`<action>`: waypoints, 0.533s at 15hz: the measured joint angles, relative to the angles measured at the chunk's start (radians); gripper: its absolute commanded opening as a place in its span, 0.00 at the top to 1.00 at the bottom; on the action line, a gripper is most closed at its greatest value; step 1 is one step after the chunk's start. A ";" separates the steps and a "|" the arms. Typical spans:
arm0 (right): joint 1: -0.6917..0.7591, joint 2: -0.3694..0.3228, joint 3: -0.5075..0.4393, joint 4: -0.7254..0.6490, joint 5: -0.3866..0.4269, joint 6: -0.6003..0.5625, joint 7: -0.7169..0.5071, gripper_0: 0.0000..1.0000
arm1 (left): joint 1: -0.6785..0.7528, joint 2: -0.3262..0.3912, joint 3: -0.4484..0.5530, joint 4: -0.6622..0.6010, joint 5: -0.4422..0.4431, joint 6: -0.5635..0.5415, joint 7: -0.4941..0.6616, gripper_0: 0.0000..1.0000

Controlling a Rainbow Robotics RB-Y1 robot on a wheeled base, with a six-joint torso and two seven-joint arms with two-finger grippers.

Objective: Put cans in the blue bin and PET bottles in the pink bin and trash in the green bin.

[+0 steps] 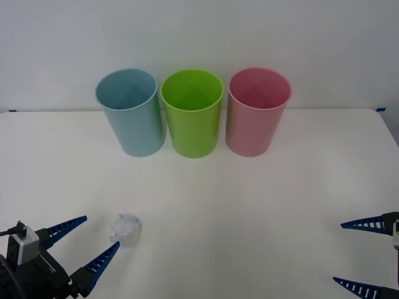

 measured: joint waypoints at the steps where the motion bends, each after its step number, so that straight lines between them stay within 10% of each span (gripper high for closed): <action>1: 0.000 0.000 0.000 0.000 0.000 0.000 0.000 0.00 | 0.000 0.000 0.000 0.000 0.000 0.000 0.000 0.00; 8: 0.000 0.000 0.000 0.000 0.000 0.000 0.000 0.00 | 0.006 0.000 -0.002 -0.006 -0.008 -0.006 -0.001 0.00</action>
